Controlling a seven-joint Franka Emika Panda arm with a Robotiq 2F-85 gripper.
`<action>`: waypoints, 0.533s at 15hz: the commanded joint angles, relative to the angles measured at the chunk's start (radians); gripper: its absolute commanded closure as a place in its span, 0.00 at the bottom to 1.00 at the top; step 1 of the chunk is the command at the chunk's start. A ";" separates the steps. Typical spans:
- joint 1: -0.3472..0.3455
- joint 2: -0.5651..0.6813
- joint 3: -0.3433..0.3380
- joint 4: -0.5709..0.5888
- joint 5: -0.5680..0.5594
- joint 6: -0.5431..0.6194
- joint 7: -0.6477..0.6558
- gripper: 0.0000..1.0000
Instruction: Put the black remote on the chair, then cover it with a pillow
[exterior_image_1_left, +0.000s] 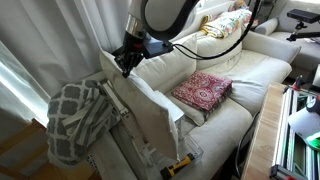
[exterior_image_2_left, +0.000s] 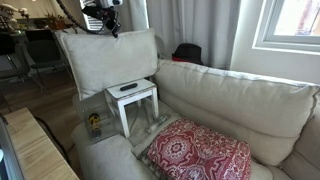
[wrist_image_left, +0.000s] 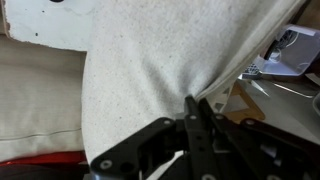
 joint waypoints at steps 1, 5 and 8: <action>0.005 -0.013 -0.062 -0.042 -0.069 0.017 0.052 0.99; -0.025 -0.027 -0.101 -0.084 -0.080 -0.023 0.048 0.99; -0.047 -0.032 -0.127 -0.121 -0.088 -0.073 0.045 0.99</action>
